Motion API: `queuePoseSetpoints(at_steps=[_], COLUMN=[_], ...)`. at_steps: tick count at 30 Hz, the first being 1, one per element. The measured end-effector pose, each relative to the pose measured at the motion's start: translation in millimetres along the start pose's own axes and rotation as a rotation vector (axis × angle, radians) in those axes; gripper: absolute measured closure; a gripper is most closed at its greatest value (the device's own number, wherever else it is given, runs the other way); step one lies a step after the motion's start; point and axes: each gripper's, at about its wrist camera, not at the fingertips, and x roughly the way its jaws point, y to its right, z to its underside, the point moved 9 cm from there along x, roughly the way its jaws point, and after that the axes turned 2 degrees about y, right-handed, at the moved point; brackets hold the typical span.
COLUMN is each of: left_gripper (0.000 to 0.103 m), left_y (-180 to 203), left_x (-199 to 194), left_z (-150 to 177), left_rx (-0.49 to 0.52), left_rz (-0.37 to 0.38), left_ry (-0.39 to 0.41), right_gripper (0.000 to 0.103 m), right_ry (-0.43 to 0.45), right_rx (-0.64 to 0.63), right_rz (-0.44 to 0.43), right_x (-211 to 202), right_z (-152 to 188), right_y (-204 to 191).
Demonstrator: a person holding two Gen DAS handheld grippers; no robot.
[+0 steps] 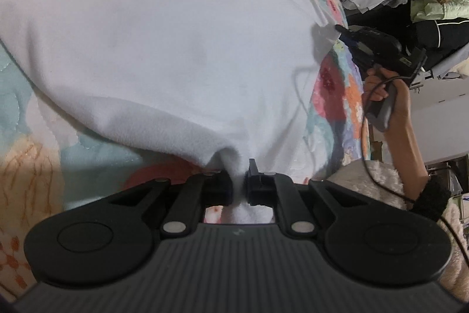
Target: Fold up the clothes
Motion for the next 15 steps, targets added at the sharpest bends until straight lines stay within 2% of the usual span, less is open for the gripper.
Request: queuePoseSetpoints(at_steps=[1,2,6,10,12,13,15], left_gripper=[0.091,0.090,0.087,0.084,0.090,0.095,0.096], left_y=[-4,-6,-15,-16,-15,-13,-6], left_x=[2,6,11,24,26,27,26], left_z=[1,1,2,-6,-8,-8,-10], left_rx=[-0.004,-0.003,-0.022,-0.094,-0.090,-0.066,-0.014], left_rz=[-0.007,-0.014,-0.012,0.029,0.030,0.016,-0.005], left_ry=[-0.010,-0.017,-0.030,-0.029,-0.023,-0.017,0.001], right_gripper=[0.062,0.053,0.050,0.050,0.084,0.095,0.095], right_ry=[0.003,0.008,0.010,-0.016,-0.021,-0.023,-0.010], right_rx=[0.029,0.043,0.044,0.002,-0.077,-0.107,-0.161], right_rz=[-0.014,-0.018,-0.009,0.007,-0.015,-0.023,-0.031], right_x=[-2,-2,8,29,35,35,32], right_z=[-1,-2,-3,0,2,3,2], right_y=[2,3,7,10,4,1,-6])
